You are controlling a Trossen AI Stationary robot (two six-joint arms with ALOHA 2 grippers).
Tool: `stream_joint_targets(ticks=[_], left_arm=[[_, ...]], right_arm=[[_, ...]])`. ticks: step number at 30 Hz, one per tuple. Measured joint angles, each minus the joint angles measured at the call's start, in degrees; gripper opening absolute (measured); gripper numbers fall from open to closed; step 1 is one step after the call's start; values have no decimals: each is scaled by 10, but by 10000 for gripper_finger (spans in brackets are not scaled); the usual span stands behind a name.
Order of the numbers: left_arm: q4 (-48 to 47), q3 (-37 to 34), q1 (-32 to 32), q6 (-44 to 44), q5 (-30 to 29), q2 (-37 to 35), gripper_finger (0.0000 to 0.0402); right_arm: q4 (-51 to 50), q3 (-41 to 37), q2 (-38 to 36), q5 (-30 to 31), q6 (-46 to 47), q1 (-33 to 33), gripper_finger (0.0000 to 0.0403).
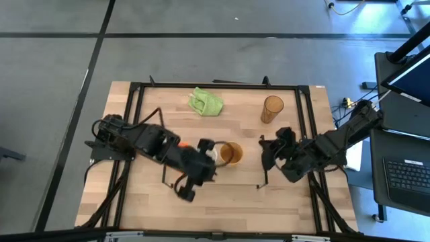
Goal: Stack small to large cups/mugs on shelf
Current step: Put the brown cup on the shelf
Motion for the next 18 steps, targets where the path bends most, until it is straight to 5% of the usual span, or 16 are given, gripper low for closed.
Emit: stream_joint_targets(ticks=[8, 13, 18], left_arm=[[53, -5, -69, -22, -33, -1, 72], [62, -5, -80, -55, -40, -10, 71], [75, -5, -80, -72, -40, -17, 71]], right_arm=[[-116, 0, -70, -52, -13, -11, 29], [-167, 0, -81, -132, -81, -57, 39], [-199, 0, -81, -130, -174, -116, 57]])
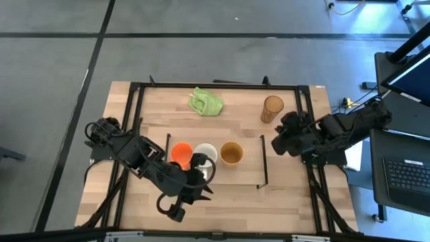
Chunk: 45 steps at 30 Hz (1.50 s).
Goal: Stack small to large cups/mugs on shelf
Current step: Put the brown cup on the shelf
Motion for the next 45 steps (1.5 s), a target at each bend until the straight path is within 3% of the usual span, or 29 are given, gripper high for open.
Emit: stream_joint_targets(ticks=[9, 16, 24, 30, 45], left_arm=[[103, 0, -3, 36, 0, -47, 71], [124, 1, 28, 76, 27, -72, 71], [120, 0, 74, 84, 106, -72, 71], [187, 0, 78, 87, 180, -73, 71], [147, 0, 78, 70, 170, -73, 71]], right_arm=[[-81, 85, -4, 5, -130, -143, 86], [-86, 133, -1, -78, -237, -294, 122], [-2, 55, 9, -209, -317, -414, 155], [68, 35, 53, -268, -354, -468, 162], [68, 44, 197, -298, -401, -495, 162]])
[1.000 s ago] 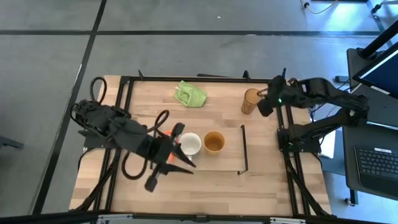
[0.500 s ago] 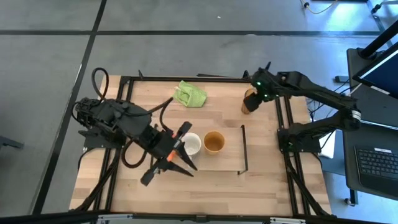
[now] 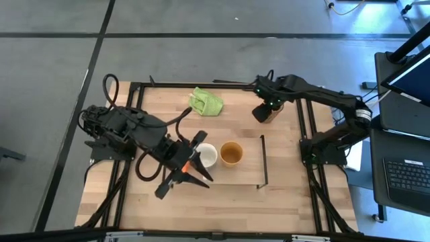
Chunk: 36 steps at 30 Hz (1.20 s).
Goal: Stack small to large cups/mugs on shelf
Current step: Put the brown cup on the shelf
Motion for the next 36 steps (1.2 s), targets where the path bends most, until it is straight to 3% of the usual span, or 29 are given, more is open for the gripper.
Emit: stream_joint_targets(ticks=[18, 22, 29, 36], left_arm=[[-25, 0, 0, 12, 0, 0, 71], [-28, 0, 0, 13, 0, 0, 71], [-43, 0, 0, 12, 0, 0, 71], [-47, 0, 4, 12, -1, 0, 71]], right_arm=[[6, 1, 54, 1, -3, 0, 159], [3, 1, 56, 2, -2, 0, 127], [-5, 1, 56, 2, -5, 0, 18], [-30, 1, 52, 3, -9, 13, 25]])
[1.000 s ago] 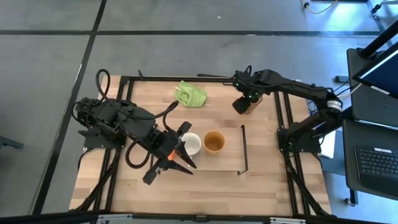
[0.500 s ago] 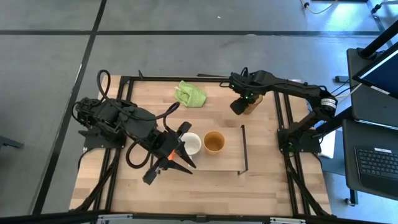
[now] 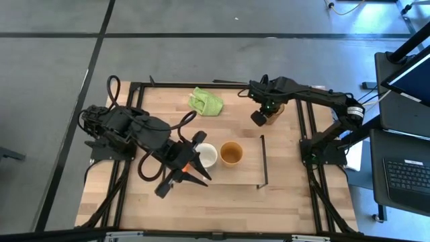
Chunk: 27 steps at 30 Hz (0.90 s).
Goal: Stack small to large cups/mugs on shelf
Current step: Put the brown cup on the shelf
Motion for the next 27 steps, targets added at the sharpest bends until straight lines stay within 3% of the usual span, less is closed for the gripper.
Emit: stream_joint_targets(ticks=[6, 12, 20, 27], left_arm=[[-16, 0, 7, 0, -17, 0, 71], [-34, 0, 13, 0, -19, 0, 71], [-47, 0, 19, 4, -20, 0, 71], [-59, 0, 19, -1, -19, 0, 71]], right_arm=[[-51, 31, -33, 40, -12, 39, 12], [-140, 135, -55, 65, 17, 92, 10], [-160, 292, -61, 51, 79, 221, 10], [-160, 350, -60, 120, 112, 330, 10]])
